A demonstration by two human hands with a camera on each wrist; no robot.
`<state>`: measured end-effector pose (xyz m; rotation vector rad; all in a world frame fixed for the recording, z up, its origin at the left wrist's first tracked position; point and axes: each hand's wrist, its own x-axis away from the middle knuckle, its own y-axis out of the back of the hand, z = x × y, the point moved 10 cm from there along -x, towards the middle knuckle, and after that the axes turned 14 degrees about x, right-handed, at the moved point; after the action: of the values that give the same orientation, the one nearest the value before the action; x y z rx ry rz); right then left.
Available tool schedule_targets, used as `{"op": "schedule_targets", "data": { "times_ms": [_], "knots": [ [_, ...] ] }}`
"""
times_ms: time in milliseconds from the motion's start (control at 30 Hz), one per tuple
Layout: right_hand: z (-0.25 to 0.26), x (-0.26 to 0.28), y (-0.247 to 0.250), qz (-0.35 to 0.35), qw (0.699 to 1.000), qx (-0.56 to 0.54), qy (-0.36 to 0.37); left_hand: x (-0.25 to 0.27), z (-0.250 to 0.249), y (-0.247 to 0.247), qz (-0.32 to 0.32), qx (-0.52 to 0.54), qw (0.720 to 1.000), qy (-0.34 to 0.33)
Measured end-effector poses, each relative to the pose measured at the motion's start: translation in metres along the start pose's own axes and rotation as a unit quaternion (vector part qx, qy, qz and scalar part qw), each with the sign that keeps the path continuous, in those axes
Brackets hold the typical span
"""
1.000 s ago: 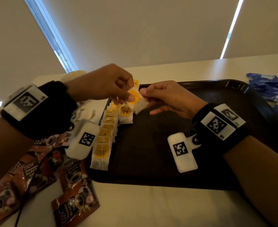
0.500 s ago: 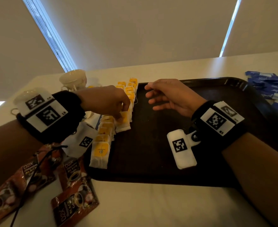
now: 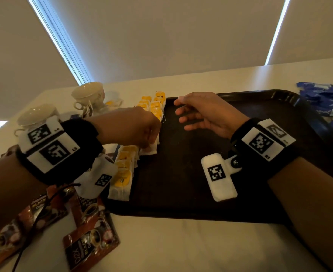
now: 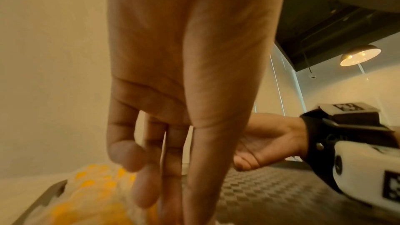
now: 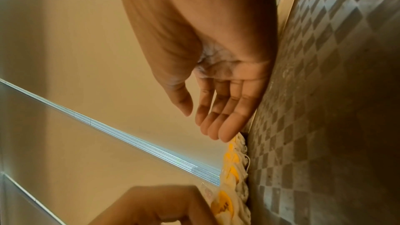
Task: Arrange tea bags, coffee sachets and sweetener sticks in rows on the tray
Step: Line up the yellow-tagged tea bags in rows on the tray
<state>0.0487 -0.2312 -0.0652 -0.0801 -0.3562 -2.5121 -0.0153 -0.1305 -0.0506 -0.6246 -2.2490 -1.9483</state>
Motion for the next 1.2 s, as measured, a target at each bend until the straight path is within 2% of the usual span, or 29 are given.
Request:
{"op": "schedule_targets", "data": {
  "times_ms": [167, 233, 267, 367, 400, 433, 567, 667, 900, 1033, 1200],
  "knots": [
    [0.001, 0.001, -0.002, 0.005, 1.0, 0.007, 0.001, 0.001, -0.002, -0.006, 0.049, -0.055, 0.997, -0.016],
    [0.001, 0.001, -0.002, 0.007, 1.0, 0.007, -0.001, 0.008, 0.006, 0.01, 0.047, 0.011, 0.999, -0.012],
    [0.001, 0.002, -0.001, 0.007, 1.0, 0.007, -0.001, 0.013, 0.011, 0.029, 0.011, 0.061, 0.998, -0.009],
    [0.0, 0.002, 0.0, 0.003, 1.0, 0.008, 0.001, 0.038, 0.048, 0.104, -0.186, 0.155, 0.97, 0.008],
    [0.0, 0.002, 0.0, 0.002, 1.0, 0.007, 0.002, 0.046, 0.064, 0.12, -0.226, 0.156, 0.961, 0.031],
    [0.0, 0.001, 0.0, 0.001, 1.0, 0.007, 0.001, 0.049, 0.079, 0.127, -0.238, 0.147, 0.958, 0.057],
    [-0.003, 0.0, 0.002, -0.004, 1.0, 0.01, -0.012, 0.039, 0.118, 0.105, -0.143, 0.103, 0.977, 0.121],
    [-0.005, -0.001, 0.004, -0.011, 1.0, 0.012, -0.019, 0.025, 0.13, 0.094, -0.126, 0.066, 0.982, 0.125],
    [-0.007, -0.003, 0.007, -0.008, 1.0, -0.004, -0.023, -0.038, 0.14, 0.074, -0.085, 0.144, 0.967, 0.191],
    [-0.008, -0.002, 0.009, -0.01, 0.999, -0.011, -0.029, -0.069, 0.156, 0.047, -0.011, 0.101, 0.957, 0.271],
    [-0.013, -0.005, 0.014, -0.017, 0.999, -0.018, -0.042, -0.073, 0.172, 0.041, 0.004, 0.083, 0.949, 0.306]
  ]
}}
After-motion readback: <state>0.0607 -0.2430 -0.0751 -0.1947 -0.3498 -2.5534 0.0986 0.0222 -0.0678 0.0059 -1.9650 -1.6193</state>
